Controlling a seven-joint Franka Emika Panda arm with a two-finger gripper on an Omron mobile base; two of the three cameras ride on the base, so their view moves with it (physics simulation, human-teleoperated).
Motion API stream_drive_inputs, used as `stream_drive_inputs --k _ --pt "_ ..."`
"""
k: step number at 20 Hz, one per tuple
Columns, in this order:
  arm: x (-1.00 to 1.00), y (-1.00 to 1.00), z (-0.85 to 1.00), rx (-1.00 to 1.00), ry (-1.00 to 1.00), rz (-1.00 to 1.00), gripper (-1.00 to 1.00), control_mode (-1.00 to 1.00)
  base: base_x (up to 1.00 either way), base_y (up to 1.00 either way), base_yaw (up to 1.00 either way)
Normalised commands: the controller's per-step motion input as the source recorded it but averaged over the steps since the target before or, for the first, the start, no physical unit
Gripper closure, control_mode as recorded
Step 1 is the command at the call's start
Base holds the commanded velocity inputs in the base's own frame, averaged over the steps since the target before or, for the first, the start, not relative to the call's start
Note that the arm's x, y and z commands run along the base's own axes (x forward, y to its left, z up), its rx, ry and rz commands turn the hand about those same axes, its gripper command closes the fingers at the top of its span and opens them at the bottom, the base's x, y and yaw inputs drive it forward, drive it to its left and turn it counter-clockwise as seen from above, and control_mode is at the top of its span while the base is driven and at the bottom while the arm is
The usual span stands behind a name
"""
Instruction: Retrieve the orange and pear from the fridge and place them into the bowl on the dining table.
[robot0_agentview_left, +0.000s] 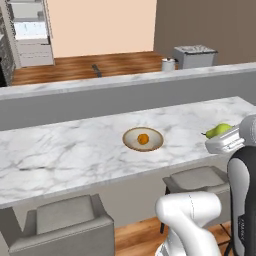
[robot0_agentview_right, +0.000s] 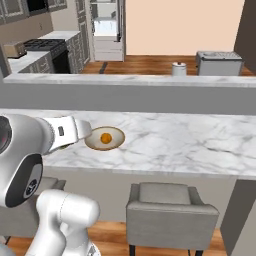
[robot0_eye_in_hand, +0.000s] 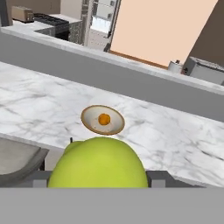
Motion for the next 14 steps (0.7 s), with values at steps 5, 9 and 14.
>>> stream_drive_inputs --k 5,9,14 --pt "0.49 0.0 -0.05 0.0 0.06 -0.06 1.0 -1.0 0.22 0.0 -0.03" --pt "1.0 0.0 -0.13 0.0 0.13 -0.11 1.0 -1.0 0.0 0.0 0.0" --pt "1.0 0.0 -0.22 0.0 0.12 -0.07 1.0 -1.0 0.0 0.0 0.0"
